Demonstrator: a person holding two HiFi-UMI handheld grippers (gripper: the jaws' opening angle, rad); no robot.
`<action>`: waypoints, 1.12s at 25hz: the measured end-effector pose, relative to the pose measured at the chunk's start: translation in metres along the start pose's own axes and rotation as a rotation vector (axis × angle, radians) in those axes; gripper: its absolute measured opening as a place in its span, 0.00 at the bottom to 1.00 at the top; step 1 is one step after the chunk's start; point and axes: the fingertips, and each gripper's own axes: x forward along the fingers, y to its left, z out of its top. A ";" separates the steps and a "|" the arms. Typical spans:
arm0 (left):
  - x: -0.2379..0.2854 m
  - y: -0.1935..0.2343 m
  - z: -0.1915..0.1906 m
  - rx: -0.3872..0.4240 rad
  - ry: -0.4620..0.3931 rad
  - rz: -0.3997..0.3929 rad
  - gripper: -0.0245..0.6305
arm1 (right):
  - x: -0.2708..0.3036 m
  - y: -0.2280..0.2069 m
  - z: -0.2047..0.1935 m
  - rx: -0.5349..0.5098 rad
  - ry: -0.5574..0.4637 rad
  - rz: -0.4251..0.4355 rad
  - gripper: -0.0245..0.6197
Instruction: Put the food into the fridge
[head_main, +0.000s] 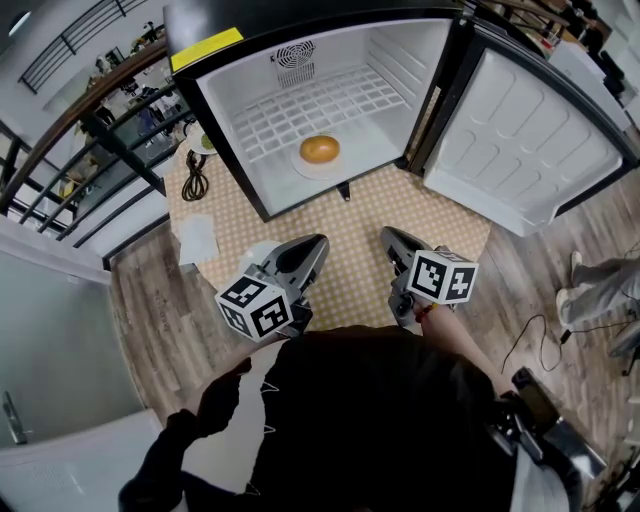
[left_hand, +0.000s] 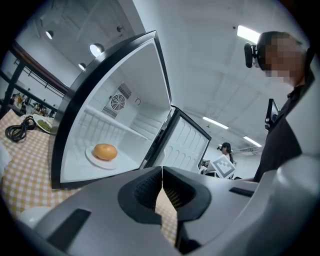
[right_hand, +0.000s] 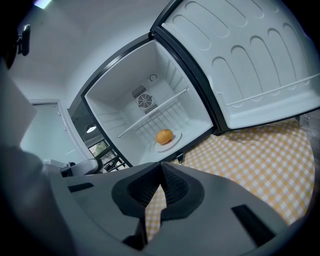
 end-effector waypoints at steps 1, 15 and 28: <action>0.000 0.000 0.000 -0.001 0.000 0.000 0.06 | 0.000 0.000 0.000 0.000 0.002 0.000 0.06; 0.000 0.000 0.000 -0.003 0.005 -0.009 0.06 | 0.001 0.000 -0.004 -0.003 0.019 -0.008 0.06; 0.000 0.002 -0.001 -0.012 0.008 -0.004 0.06 | 0.005 0.001 -0.009 0.004 0.043 -0.005 0.06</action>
